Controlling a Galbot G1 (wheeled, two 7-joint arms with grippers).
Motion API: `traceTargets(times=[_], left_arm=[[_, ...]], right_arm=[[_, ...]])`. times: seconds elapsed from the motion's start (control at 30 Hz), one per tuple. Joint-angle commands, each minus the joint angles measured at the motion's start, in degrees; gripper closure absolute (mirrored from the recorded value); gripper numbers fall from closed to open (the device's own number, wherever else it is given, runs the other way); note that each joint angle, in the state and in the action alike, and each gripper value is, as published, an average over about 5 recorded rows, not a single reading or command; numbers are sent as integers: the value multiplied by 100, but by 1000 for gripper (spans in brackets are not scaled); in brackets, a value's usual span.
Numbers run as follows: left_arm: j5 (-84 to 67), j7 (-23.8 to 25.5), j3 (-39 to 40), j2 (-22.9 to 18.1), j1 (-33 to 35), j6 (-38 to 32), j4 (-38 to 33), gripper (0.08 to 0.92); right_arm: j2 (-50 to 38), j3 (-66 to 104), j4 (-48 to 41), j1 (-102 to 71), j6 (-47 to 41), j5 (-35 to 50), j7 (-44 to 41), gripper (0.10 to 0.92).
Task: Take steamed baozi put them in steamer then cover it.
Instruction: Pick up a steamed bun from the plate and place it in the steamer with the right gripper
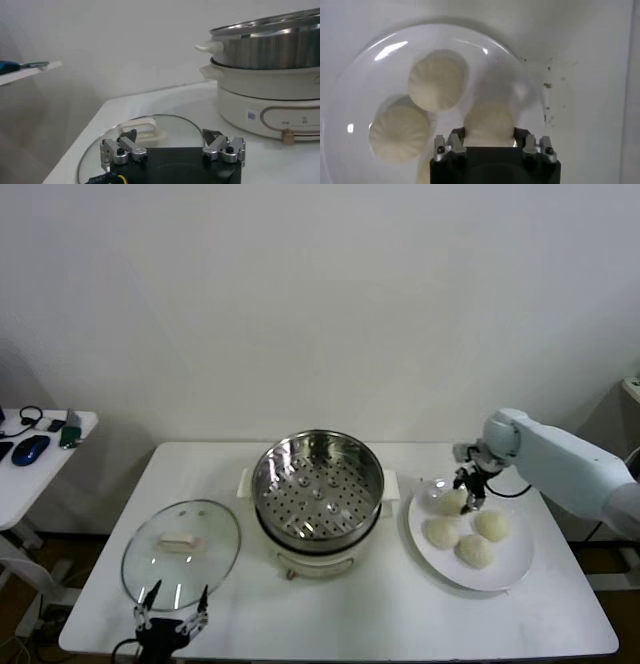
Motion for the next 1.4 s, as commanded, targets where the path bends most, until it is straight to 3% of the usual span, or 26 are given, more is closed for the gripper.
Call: traceTargets(times=[0.03, 0.3, 0.47, 0.63, 1.0, 1.4], left_arm=[[46, -5, 26, 3, 40, -13, -82, 177], [84, -14, 38, 34, 69, -39, -113, 177], [86, -10, 75, 35, 76, -61, -155, 177], [70, 0, 84, 28, 95, -82, -193, 177], [122, -32, 183, 28, 148, -154, -170, 177], [147, -82, 253, 18, 160, -236, -104, 177]], right_arm=[[-133, -1689, 1434, 2586, 488, 975, -37, 372], [971, -2020, 2453, 4362, 1411, 1638, -21, 369], [1766, -1968, 2776, 4230, 2067, 1347, 164, 368], [2196, -1925, 2825, 3379, 2536, 454, 468, 366], [2577, -1469, 1275, 1599, 3116, -1581, 1176, 368], [2988, -1197, 122, 950, 3376, -2126, 1446, 365]])
